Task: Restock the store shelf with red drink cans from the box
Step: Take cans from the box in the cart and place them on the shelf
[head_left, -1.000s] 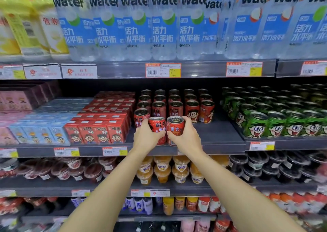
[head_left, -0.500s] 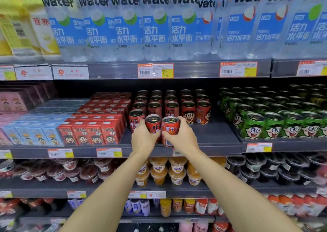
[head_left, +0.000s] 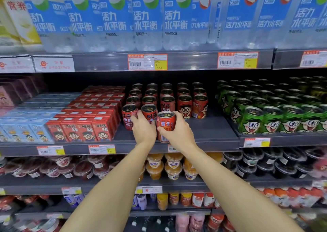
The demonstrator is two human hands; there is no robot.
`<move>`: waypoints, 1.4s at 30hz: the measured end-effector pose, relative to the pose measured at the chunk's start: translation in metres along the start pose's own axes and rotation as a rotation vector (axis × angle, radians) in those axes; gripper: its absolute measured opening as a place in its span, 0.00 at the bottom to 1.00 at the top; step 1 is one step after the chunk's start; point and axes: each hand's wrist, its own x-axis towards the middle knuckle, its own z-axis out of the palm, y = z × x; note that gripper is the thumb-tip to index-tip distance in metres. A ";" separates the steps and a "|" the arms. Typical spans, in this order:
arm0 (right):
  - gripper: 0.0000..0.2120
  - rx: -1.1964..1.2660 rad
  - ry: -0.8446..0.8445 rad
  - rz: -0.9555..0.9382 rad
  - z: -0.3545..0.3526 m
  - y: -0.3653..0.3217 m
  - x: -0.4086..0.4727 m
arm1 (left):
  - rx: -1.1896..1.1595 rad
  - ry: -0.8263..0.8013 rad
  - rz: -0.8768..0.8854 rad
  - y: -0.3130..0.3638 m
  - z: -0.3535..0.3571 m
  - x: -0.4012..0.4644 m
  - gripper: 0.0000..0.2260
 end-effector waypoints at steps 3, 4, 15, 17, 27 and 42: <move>0.39 -0.004 0.010 -0.010 0.001 0.001 0.001 | -0.037 0.022 -0.013 0.001 0.004 0.001 0.26; 0.39 -0.003 0.015 -0.011 0.001 0.001 0.002 | -0.044 0.022 -0.014 0.001 0.005 0.002 0.25; 0.37 -0.007 0.027 -0.005 0.001 -0.002 0.001 | 0.262 -0.037 0.040 0.007 -0.004 0.014 0.21; 0.37 -0.006 0.030 0.002 0.002 -0.003 0.001 | 0.276 -0.064 0.049 0.006 -0.009 0.017 0.20; 0.37 -0.031 0.026 0.033 0.005 -0.002 0.002 | 0.577 -0.283 0.287 -0.042 -0.021 0.004 0.22; 0.38 0.019 0.030 0.020 0.005 -0.006 0.001 | 0.494 0.000 0.452 -0.091 0.005 -0.014 0.29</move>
